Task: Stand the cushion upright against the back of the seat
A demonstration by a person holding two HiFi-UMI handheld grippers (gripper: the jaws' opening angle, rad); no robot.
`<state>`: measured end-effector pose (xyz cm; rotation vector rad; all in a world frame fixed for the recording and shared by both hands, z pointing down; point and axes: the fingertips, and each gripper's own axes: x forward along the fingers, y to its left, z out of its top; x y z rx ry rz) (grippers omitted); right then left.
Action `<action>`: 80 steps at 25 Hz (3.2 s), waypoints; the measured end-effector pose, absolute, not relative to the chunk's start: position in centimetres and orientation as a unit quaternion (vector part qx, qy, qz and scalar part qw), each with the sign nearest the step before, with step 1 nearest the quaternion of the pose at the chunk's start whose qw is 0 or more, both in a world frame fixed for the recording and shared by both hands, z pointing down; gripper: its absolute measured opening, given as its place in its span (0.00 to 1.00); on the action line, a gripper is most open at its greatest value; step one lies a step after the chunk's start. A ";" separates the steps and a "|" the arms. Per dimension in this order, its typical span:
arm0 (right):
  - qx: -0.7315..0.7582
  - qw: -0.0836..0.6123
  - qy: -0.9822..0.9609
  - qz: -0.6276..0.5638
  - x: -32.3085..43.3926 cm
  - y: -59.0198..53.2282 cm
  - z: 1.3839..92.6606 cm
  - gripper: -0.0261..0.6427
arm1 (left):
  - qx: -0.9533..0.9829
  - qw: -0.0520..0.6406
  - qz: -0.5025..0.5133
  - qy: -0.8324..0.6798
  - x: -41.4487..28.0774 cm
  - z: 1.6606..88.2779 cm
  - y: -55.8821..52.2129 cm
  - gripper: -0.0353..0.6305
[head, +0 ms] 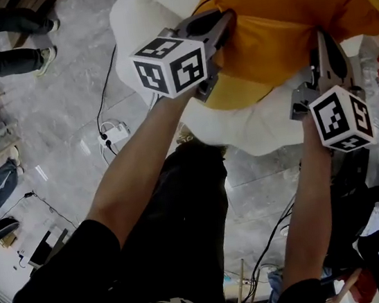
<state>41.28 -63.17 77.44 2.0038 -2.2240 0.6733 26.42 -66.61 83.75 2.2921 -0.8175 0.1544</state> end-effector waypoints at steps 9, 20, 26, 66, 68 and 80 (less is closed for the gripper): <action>0.653 0.046 -0.728 0.201 40.1 -62.7 78.5 0.09 | 0.886 0.319 0.085 -0.325 25.3 85.3 -66.8 0.10; 0.670 0.085 -0.720 0.159 40.4 -61.7 77.5 0.18 | 0.887 0.292 0.076 -0.349 24.1 84.4 -66.2 0.24; 0.661 0.097 -0.724 0.172 40.0 -60.7 77.1 0.35 | 0.889 0.287 0.083 -0.348 23.2 84.0 -65.1 0.41; 0.511 -0.029 -0.837 0.193 22.5 -30.8 39.9 0.07 | 0.971 0.132 0.085 -0.179 17.6 38.2 -33.0 0.06; 0.508 -0.036 -0.841 0.182 22.0 -30.9 38.7 0.07 | 0.972 0.125 0.070 -0.185 17.5 36.7 -32.8 0.06; 0.495 -0.025 -0.855 0.153 20.6 -32.0 37.4 0.07 | 0.969 0.122 0.034 -0.211 16.1 34.4 -34.0 0.06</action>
